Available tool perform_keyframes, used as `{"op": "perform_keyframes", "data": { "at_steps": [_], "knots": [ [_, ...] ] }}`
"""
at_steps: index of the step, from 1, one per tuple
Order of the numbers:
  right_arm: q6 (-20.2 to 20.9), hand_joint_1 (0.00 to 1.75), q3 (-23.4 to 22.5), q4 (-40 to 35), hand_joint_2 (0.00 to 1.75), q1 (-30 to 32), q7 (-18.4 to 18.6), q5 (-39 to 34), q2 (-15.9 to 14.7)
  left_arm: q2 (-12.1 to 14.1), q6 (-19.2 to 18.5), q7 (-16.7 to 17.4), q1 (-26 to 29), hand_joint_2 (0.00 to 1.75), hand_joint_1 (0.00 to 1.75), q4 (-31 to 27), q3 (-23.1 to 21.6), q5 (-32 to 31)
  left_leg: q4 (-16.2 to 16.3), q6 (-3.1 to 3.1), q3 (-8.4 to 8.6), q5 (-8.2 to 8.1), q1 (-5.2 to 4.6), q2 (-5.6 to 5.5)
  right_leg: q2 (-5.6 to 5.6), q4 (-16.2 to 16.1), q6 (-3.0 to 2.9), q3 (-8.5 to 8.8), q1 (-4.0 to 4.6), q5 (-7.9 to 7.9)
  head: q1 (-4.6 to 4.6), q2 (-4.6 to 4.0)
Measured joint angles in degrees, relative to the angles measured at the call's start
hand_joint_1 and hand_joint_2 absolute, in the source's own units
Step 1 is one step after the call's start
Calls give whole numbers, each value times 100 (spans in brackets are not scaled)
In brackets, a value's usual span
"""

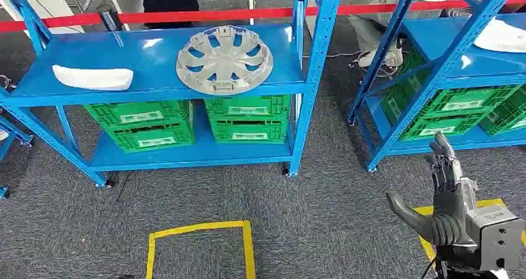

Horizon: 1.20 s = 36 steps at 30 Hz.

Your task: Take the parts from the cabinet and place them on the table.

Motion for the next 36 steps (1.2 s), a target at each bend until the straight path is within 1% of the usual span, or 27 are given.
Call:
{"op": "perform_keyframes", "data": {
  "at_steps": [9,17,23,31,32,34,35,36],
  "knots": [
    [0,0,0,0,175,-40,-61,-11,-2,76,17,-57,-94,0,0,229,90,-9,0,0,0,0,0,0,0,0,0,-1,0,0,0,0],
    [-74,0,-28,-147,175,81,-92,4,22,92,52,-118,-217,0,0,330,94,-219,0,0,0,0,0,0,1,0,0,-3,0,0,0,0],
    [-83,0,-109,-387,175,263,-90,50,125,100,50,-116,-291,0,0,376,55,-293,0,0,0,0,0,1,3,0,0,-5,0,0,0,0],
    [-66,0,-192,-481,175,308,-88,85,205,100,50,-116,-313,0,0,411,46,-295,1,0,0,0,-1,7,2,0,0,-3,-1,0,0,0],
    [-50,0,-195,-481,175,310,-88,87,219,114,50,-116,-313,0,0,411,46,-304,54,46,-19,-30,-25,8,3,-26,33,0,-49,19,-2,0],
    [-15,0,-195,-483,175,308,-88,89,249,142,50,-113,-313,0,0,415,46,-304,31,106,-24,-49,-30,11,4,-45,66,5,-38,17,-2,0],
    [11,0,-195,-507,175,302,-88,89,260,155,52,-114,-317,0,0,417,46,-304,-67,157,29,-21,-26,10,3,-83,93,42,-7,20,-11,0],
    [20,0,-197,-512,175,313,-88,89,264,158,57,-111,-312,0,0,417,46,-304,-176,178,101,59,56,11,-4,-40,77,3,-1,1,-9,0]
  ]
}}
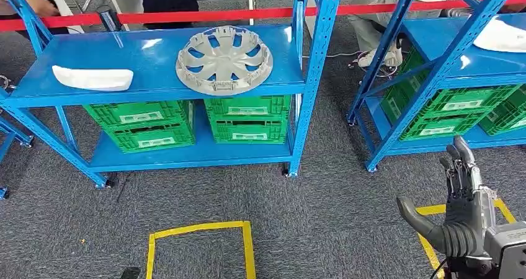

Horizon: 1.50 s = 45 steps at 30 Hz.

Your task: Take the parts from the cabinet and place them on the table.

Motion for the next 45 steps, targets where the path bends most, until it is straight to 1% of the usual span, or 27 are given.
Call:
{"op": "perform_keyframes", "data": {
  "at_steps": [8,10,11,13,14,15,16,17,18,21,23,25,26,27,28,30,31,33,34,37,38,39,41,42,43,44,45],
  "knots": [
    [4,0,0,0,175,0,-2,0,0,0,0,0,2,0,0,0,0,0,-7,0,5,5,7,0,0,8,-2,3,-6,-1,0,0],
    [42,0,-2,0,175,-8,-7,0,9,-2,11,0,4,0,0,2,0,0,-82,11,68,15,-25,8,2,181,-19,-52,1,-80,24,0],
    [55,0,-9,5,175,-23,-9,0,15,6,11,0,1,0,0,2,0,0,-80,24,77,28,-17,12,3,726,-81,-338,-9,-326,22,0],
    [85,0,-26,24,175,-4,-7,-2,33,13,11,0,10,0,0,4,2,0,-77,19,75,18,-24,13,3,1403,-113,-708,-25,-564,22,0],
    [122,0,-42,66,175,-8,-7,-2,57,17,11,0,39,0,0,7,4,0,-44,-25,76,-25,-18,6,1,1864,-21,-1038,-60,-585,20,0],
    [144,0,-48,83,175,-12,-9,-2,66,17,11,0,55,0,0,11,11,0,-12,-68,96,-66,3,-4,-1,1422,88,-840,-90,-347,22,0],
    [221,0,-85,142,175,-15,-79,-28,103,81,65,-18,67,0,0,35,50,-61,243,-285,73,-335,19,-17,9,306,-10,-274,-84,-6,17,0],
    [221,0,-94,142,175,-9,-79,-26,131,92,81,-20,64,0,0,37,61,-74,327,-336,87,-418,65,-3,30,297,-96,-224,-112,-36,17,0],
    [223,0,-99,138,175,-13,-79,-24,142,92,92,-22,63,0,0,37,63,-79,544,-358,-15,-531,70,12,28,297,-131,-197,-110,-59,13,0],
    [225,0,-99,136,175,-8,-79,-22,173,89,111,-22,71,0,0,37,74,-94,1949,-402,-842,-1045,72,12,28,298,-215,-146,-65,-121,15,0],
    [225,0,-99,136,175,-6,-79,-20,193,85,111,-22,86,0,0,37,83,-94,2168,-364,-1114,-904,67,11,53,299,-222,-88,-24,-179,13,0],
    [225,0,-98,136,175,-9,-79,-20,197,85,111,-22,95,0,0,37,87,-94,1380,-218,-858,-292,15,9,70,290,-227,44,47,-260,15,0],
    [227,0,-99,136,175,-9,-79,-20,197,89,111,-22,96,0,0,37,90,-94,844,-79,-643,22,-43,7,70,280,-235,115,77,-299,15,0],
    [227,0,-99,140,175,-9,-79,-20,201,129,114,-22,96,0,0,35,101,-94,567,63,-522,60,-116,10,68,263,-242,100,39,-327,31,0],
    [227,0,-99,142,175,-20,-79,-20,210,111,116,-22,95,0,0,42,103,-96,528,96,-495,-5,-123,53,78,245,-197,136,116,-362,59,0],
    [227,0,-101,149,175,-7,-77,-20,212,148,127,-22,98,0,0,31,120,-96,369,135,-446,-18,-171,36,59,295,-128,217,74,-296,46,0],
    [227,0,-101,142,175,1,-81,-20,217,142,127,-22,112,0,0,31,131,-96,302,168,-395,-27,-174,48,50,251,-43,252,67,-243,46,0],
    [227,0,-101,147,175,-16,-79,-20,212,133,127,-22,116,0,0,31,142,-96,146,163,-151,33,-114,36,42,393,-65,226,60,-400,55,0],
    [227,0,-103,144,175,-30,-81,-20,210,131,127,-22,110,0,0,31,142,-96,141,167,-128,27,-110,31,43,727,-98,52,50,-544,55,0],
    [227,0,-112,155,175,-13,-79,-20,203,89,125,-22,119,0,0,33,144,-96,143,125,-91,-52,-103,9,42,1971,-25,-800,-18,-954,50,0],
    [227,0,-112,162,175,-13,-79,-20,199,83,125,-22,131,0,0,33,144,-96,144,89,-52,-87,-90,5,41,1989,50,-900,-50,-896,46,0],
    [227,0,-114,169,175,-12,-79,-20,195,72,122,-22,143,0,0,33,144,-96,146,48,11,-135,-65,-3,40,1732,153,-853,-83,-702,48,0],
    [227,0,-114,173,175,-14,-79,-20,193,52,120,-22,152,0,0,33,144,-96,166,-41,148,-242,-10,-20,29,731,400,-492,-148,-126,50,0],
    [229,0,-114,184,175,-17,-79,-20,188,62,120,-22,157,0,0,33,146,-105,192,-110,119,-312,-17,-20,-24,311,447,-351,-175,141,61,0],
    [234,0,-109,208,175,-20,-79,-20,186,79,116,-22,158,0,0,33,153,-114,249,-155,188,-371,-20,-24,-47,301,223,-377,-121,-76,78,0],
    [236,0,-109,208,175,-16,-76,-22,179,70,109,-22,151,0,0,31,151,-122,251,-191,169,-411,-38,-14,-49,327,98,-362,-107,-20,57,0],
    [238,0,-109,206,175,-1,-74,-22,177,63,105,-22,158,0,0,31,151,-125,276,-219,171,-430,-32,5,-30,322,29,-348,-111,32,48,0]
  ]
}}
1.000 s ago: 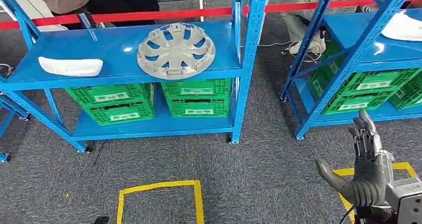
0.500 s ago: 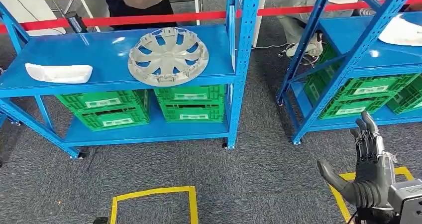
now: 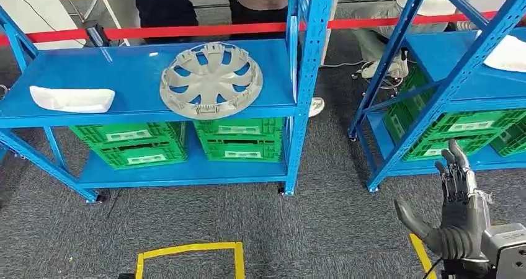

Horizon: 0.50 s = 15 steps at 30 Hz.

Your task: Take the parts from the cabinet and place them on the table.

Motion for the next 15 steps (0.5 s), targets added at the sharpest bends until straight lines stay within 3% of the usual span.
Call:
{"op": "perform_keyframes", "data": {
  "at_steps": [2,3,4,6,7,8,9,10,12,14,15],
  "knots": [
    [15,0,0,2,175,-10,-2,-4,-2,2,-2,0,2,0,0,-7,0,-2,25,-38,58,-35,33,-1,37,1,-70,85,-31,-5,-7,0],
    [20,0,-2,0,175,-13,-4,-7,-2,-2,-2,0,1,0,0,-11,0,-2,173,-71,-12,-68,46,6,33,-16,-97,135,-28,-25,2,0],
    [22,0,0,0,175,-22,-4,-7,-2,-4,-2,-2,-14,0,0,-13,0,-4,527,-112,-202,-153,52,6,32,-16,-133,164,-26,-49,-18,0],
    [33,0,0,0,175,-17,-4,-7,-2,-4,-2,-2,-10,0,0,-15,0,-4,1470,-169,-813,-536,81,6,39,-14,-194,181,-12,-94,-15,0],
    [33,0,0,0,175,-17,-4,-7,-2,-11,-4,-2,-3,0,0,-15,0,-4,1796,-183,-1072,-662,92,7,53,-12,-190,193,-1,-121,-20,0],
    [33,0,0,2,175,-17,-4,-7,-2,-15,-4,-2,0,0,0,-15,0,-4,1881,-180,-1208,-634,97,7,69,-11,-184,217,4,-140,-15,0],
    [35,0,0,2,175,-18,-4,-7,0,-20,-4,-2,4,0,0,-15,0,-4,1722,-166,-1215,-465,96,5,79,-12,-179,258,13,-170,-17,0],
    [37,0,0,2,175,-18,-4,-7,-2,-20,-4,-2,3,0,0,-15,0,-4,1332,-138,-1092,-159,95,6,87,-15,-171,311,23,-203,-20,0],
    [42,0,0,2,175,-23,-4,-7,-2,-15,-7,-2,3,0,0,-22,2,-4,309,-17,-708,525,65,5,90,-25,-157,419,44,-269,-17,0],
    [44,0,2,11,175,-36,-4,-7,-2,-7,-24,-2,-5,0,0,-24,9,-4,227,62,-723,287,3,1,105,-46,-122,416,46,-291,-13,0],
    [44,0,2,13,175,-34,2,-7,-7,2,-24,-2,-1,0,0,-28,9,-4,211,104,-708,372,-20,-18,107,-50,-83,405,49,-308,-22,0]
  ]
}}
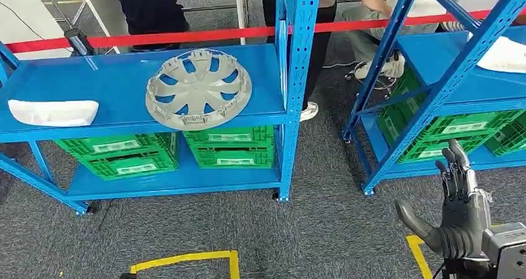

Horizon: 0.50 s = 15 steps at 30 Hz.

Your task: Take the parts from the cabinet and place them on the table.

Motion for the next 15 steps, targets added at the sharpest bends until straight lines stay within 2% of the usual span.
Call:
{"op": "perform_keyframes", "data": {
  "at_steps": [1,2,3,4,5,6,7,8,9,10,11,12,13,14,15],
  "knots": [
    [0,0,0,-2,175,-3,-7,0,-2,22,-2,0,13,0,0,0,9,0,-2,36,2,60,-9,-5,2,-11,32,4,-2,-13,7,0],
    [-2,0,0,-7,175,-4,-7,-2,-2,24,-7,0,6,0,0,0,13,-6,-73,60,93,81,-9,-5,3,-59,79,47,21,-16,-4,0],
    [-2,0,0,-9,175,6,-7,-4,-17,11,-22,0,0,0,0,2,13,-22,-214,62,179,146,61,12,-25,26,70,42,5,-72,20,0],
    [-2,0,4,-11,175,-10,-9,-6,-28,2,-28,0,-8,0,0,2,13,-41,-264,85,234,155,45,10,-29,242,43,-64,23,-191,22,0],
    [0,0,9,-9,175,-18,-7,2,-44,2,-41,0,-14,0,0,2,13,-48,-265,106,240,157,44,10,-28,637,7,-273,24,-362,24,0],
    [42,0,9,0,175,-10,26,44,-70,2,-50,0,-21,0,0,9,11,-61,-264,123,240,142,30,10,-28,1192,-11,-588,21,-563,26,0],
    [101,0,17,18,175,-10,57,96,-105,2,-57,0,-22,0,0,20,11,-72,-263,129,239,132,14,10,-29,1610,-5,-849,19,-683,22,0],
    [147,0,35,33,175,-12,79,149,-142,2,-57,0,-23,0,0,33,11,-90,-260,131,241,119,3,8,-29,1824,32,-1007,18,-691,22,0],
    [181,0,57,50,175,-13,105,185,-179,5,-57,0,-23,0,0,48,11,-105,-260,129,256,107,-3,0,-30,1719,92,-1008,17,-579,20,0],
    [207,0,78,65,175,-20,109,229,-209,5,-57,0,-26,0,0,55,11,-114,-254,120,272,94,-7,-11,-32,1367,161,-879,17,-384,22,0],
    [249,0,120,83,175,-44,120,278,-256,7,-55,-7,-36,0,0,61,11,-122,-242,102,288,77,-10,-22,-33,811,221,-636,17,-128,24,0],
    [286,0,179,113,175,-88,133,323,-319,9,-50,-17,-55,0,0,78,11,-146,-213,82,294,53,-14,-34,-39,233,242,-369,19,94,26,0],
    [310,0,236,153,175,-153,144,356,-381,13,-48,-20,-81,0,0,98,11,-162,-172,51,283,23,-40,-39,-46,12,149,-278,37,192,18,0],
    [328,0,308,196,175,-188,168,372,-439,24,-46,-22,-103,0,0,114,9,-164,-151,17,281,-11,-64,-53,-42,-20,73,-259,41,229,16,0],
    [352,0,358,229,175,-225,181,384,-489,37,-46,-26,-115,0,0,124,9,-170,-153,1,281,-12,-60,-51,-42,-18,22,-259,55,234,13,0]
  ]
}}
